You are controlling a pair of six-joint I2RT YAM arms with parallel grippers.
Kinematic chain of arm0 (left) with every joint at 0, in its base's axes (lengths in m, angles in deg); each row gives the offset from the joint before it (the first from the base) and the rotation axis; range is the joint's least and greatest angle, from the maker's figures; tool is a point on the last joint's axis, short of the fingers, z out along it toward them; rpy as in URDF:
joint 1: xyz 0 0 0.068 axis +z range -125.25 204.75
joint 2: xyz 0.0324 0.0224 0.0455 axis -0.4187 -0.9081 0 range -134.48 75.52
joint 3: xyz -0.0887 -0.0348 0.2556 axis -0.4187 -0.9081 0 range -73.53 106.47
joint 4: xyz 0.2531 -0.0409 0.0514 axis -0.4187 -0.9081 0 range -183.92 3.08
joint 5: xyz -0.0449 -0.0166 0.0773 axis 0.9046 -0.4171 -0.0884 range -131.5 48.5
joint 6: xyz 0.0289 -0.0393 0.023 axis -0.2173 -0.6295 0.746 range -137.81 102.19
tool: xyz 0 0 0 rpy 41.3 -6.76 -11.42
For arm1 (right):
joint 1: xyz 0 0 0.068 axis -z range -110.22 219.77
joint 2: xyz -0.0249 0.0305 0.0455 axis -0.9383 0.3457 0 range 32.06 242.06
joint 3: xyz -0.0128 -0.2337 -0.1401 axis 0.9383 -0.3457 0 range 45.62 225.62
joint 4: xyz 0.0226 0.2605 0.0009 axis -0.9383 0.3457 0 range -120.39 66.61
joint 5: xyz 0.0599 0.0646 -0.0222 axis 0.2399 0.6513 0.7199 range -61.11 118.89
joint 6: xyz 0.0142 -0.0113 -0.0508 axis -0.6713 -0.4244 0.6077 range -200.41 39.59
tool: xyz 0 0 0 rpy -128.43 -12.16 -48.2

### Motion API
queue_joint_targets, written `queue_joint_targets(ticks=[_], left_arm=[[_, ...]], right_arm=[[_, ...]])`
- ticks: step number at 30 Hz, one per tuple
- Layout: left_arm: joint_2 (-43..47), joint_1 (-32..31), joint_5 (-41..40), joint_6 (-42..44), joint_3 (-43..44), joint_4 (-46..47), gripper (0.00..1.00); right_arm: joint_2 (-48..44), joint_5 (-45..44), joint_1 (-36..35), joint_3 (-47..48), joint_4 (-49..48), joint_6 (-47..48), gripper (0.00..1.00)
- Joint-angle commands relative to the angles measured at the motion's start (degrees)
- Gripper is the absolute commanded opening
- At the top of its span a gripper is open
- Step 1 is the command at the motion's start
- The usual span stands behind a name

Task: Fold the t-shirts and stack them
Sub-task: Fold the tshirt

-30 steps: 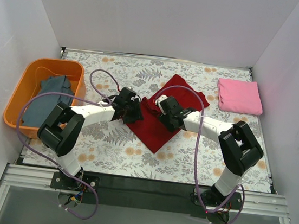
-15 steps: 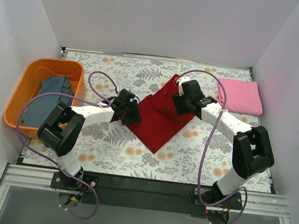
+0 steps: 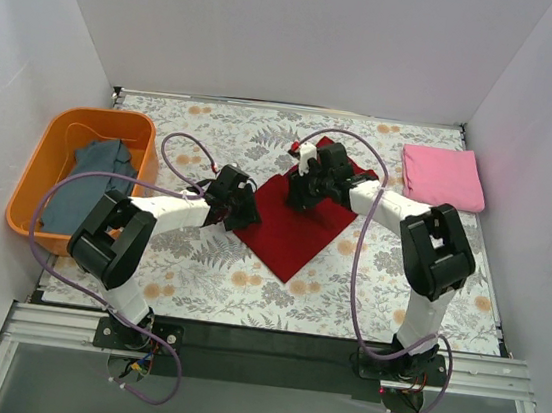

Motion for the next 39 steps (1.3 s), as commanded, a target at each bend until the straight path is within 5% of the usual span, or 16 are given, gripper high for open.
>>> queue_joint_targets(ticks=[1,10,15,21,29,39], left_arm=[[0.6,0.0,-1.2,-0.7,-2.0,-3.8,0.45],[3.3,0.0,-0.7,-0.7,-1.5,-4.2,0.45],[9.6,0.4,-1.1,0.4,1.8,-5.3,0.47],[14.4,4.3,-0.3,1.1,0.6,-3.5,0.32],[5.6,6.6,5.4,1.8,0.4,-0.1,0.03],[-1.2,8.3,0.6,-2.2,-1.1,-4.7,0.0]], right_arm=[[3.6,4.2,5.2,2.0,-1.1,-1.6,0.39],[-1.5,9.3,12.8,-0.1,-3.2,-7.5,0.39],[-9.9,22.9,11.3,-10.5,-8.8,-16.8,0.38],[-11.1,34.2,3.8,-19.8,-12.1,-20.4,0.33],[-5.0,36.7,-2.0,-23.5,-13.6,-22.6,0.1],[5.6,39.1,-0.7,-25.7,-11.3,-27.0,0.03]])
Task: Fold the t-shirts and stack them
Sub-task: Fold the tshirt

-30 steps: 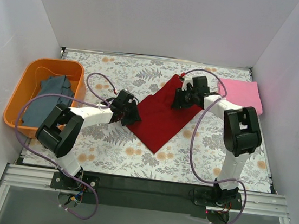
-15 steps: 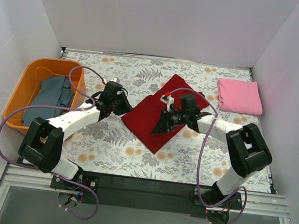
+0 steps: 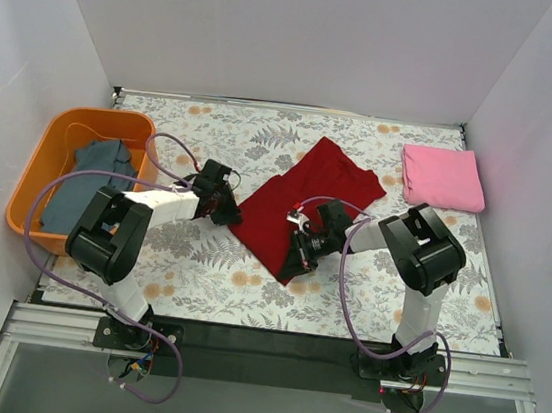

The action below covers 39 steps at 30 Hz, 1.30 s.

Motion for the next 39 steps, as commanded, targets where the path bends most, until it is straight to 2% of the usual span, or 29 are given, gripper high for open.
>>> queue_joint_targets(ticks=[1,4,11,13,14,16,18,20,21,22,23,25,32,39], left_arm=[[-0.5,0.9,-2.9,-2.3,-0.9,-4.1,0.0],[1.2,0.9,-1.0,-4.3,-4.7,-4.6,0.0],[14.9,0.9,-0.1,-8.0,-14.0,-5.3,0.01],[19.9,0.9,-1.1,-7.4,-13.2,-6.6,0.11],[21.4,0.9,-2.1,-7.0,-12.6,-7.1,0.21],[23.6,0.9,-3.2,-6.3,-10.7,-9.9,0.31],[26.4,0.8,-6.5,-5.8,-8.4,-13.3,0.43],[28.8,0.8,-8.2,-5.5,-7.4,-15.2,0.5],[29.4,0.7,-9.0,-5.5,-7.6,-16.8,0.55],[29.8,0.6,-9.2,-5.7,-7.8,-17.4,0.59],[30.6,0.5,-9.3,-6.1,-8.7,-18.3,0.61],[30.9,0.0,-9.3,-6.8,-10.2,-18.4,0.67],[27.3,-2.2,-10.4,-9.6,-13.4,-16.9,0.72],[21.4,-3.0,-12.2,-9.6,-11.5,-14.8,0.67]], right_arm=[[0.8,-0.5,1.2,-1.2,1.3,-1.4,0.03],[-0.6,-2.1,2.6,-2.3,3.1,-0.7,0.02],[-8.4,-7.4,2.4,-2.7,12.9,6.7,0.03],[-12.9,-9.1,1.2,-1.4,16.1,8.6,0.03],[-14.4,-11.8,0.5,-0.7,17.7,11.1,0.06],[-18.2,-15.2,-1.7,2.2,22.6,13.6,0.09],[-20.8,-19.7,-4.2,3.5,24.6,16.8,0.21],[-25.1,-26.5,-5.6,4.0,26.2,18.4,0.36],[-27.8,-31.7,-7.0,4.0,26.7,19.9,0.4],[-29.0,-31.7,-7.8,4.1,27.0,20.3,0.43],[-30.2,-36.7,-8.4,3.8,27.4,21.1,0.47],[-32.5,-42.5,-10.8,3.4,27.4,22.6,0.49],[-32.0,-51.7,-19.5,3.2,27.2,27.5,0.54],[-26.8,-58.2,-25.5,4.0,26.5,28.3,0.54]])
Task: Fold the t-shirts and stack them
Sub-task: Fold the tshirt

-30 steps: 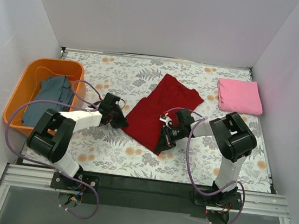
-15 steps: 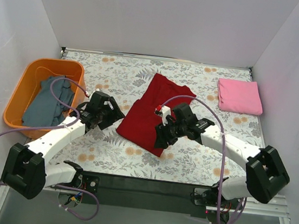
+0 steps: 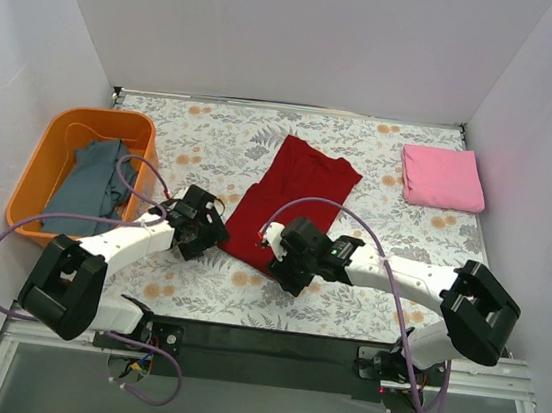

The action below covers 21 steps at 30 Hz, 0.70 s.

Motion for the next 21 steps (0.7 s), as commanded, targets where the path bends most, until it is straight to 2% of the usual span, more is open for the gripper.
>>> queue_joint_targets(ticks=[1,6,15,19,21], left_arm=[[-1.5,-0.3,-2.6,-0.7,2.0,1.6,0.66],[-4.6,-0.3,-3.3,-0.3,2.6,2.7,0.58],[-9.4,-1.9,-2.5,0.0,3.5,3.2,0.5],[-11.1,-2.8,-2.6,0.5,4.2,2.8,0.4],[-11.5,-2.8,-3.0,0.3,4.4,2.1,0.31]], right_arm=[[1.7,-5.7,-1.4,1.6,-0.1,1.6,0.54],[4.0,-7.2,-3.4,2.0,-0.1,2.7,0.52],[8.7,-13.8,-6.9,3.7,2.7,3.2,0.5],[9.8,-16.6,-7.7,4.0,3.7,3.3,0.48],[10.0,-17.2,-7.9,4.0,3.9,3.7,0.47]])
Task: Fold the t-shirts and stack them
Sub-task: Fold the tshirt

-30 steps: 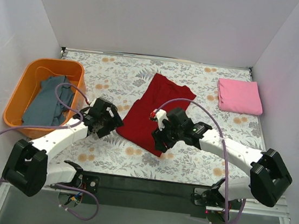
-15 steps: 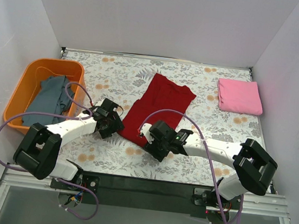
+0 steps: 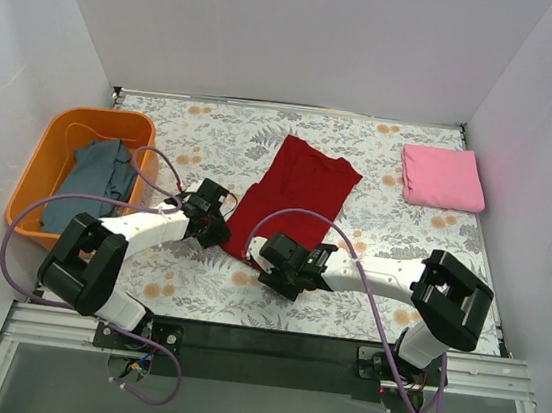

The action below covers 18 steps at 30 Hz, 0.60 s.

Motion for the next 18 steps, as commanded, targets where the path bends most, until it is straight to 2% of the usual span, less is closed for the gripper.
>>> queue_joint_targets(ticks=[1,2,6,7,9,10,12,14,18], left_arm=[[-2.3,-0.5,-1.3,0.1,-0.2,-2.4,0.28],[-2.2,-0.5,-1.5,0.0,-0.2,-2.7,0.21],[-1.9,-0.5,-2.9,-0.1,0.1,-3.8,0.04],[-1.8,-0.5,-3.2,0.0,0.3,-4.0,0.01],[-1.8,-0.5,-3.8,0.0,0.8,-5.0,0.0],[-1.7,-0.5,-4.1,0.2,1.2,-5.6,0.0],[-0.9,-0.5,-4.7,1.3,3.1,-8.6,0.0],[0.3,-0.5,-6.0,2.1,5.0,-14.3,0.0],[8.4,0.2,-8.1,4.9,7.8,-23.5,0.0]], right_arm=[[1.1,-3.8,-0.6,1.2,1.9,0.8,0.46],[1.3,-4.0,-0.6,1.1,1.9,0.9,0.44],[2.6,-4.6,-0.9,1.0,2.3,1.6,0.34],[2.9,-4.6,-1.0,0.9,2.3,1.8,0.26],[3.3,-4.5,-1.4,1.0,2.5,2.6,0.18],[3.4,-4.1,-1.7,1.1,2.7,3.0,0.09],[3.1,-2.3,-2.2,2.5,4.1,3.8,0.01],[2.7,2.8,-3.3,5.5,7.1,5.3,0.01],[2.5,14.5,-5.8,14.4,13.9,6.2,0.01]])
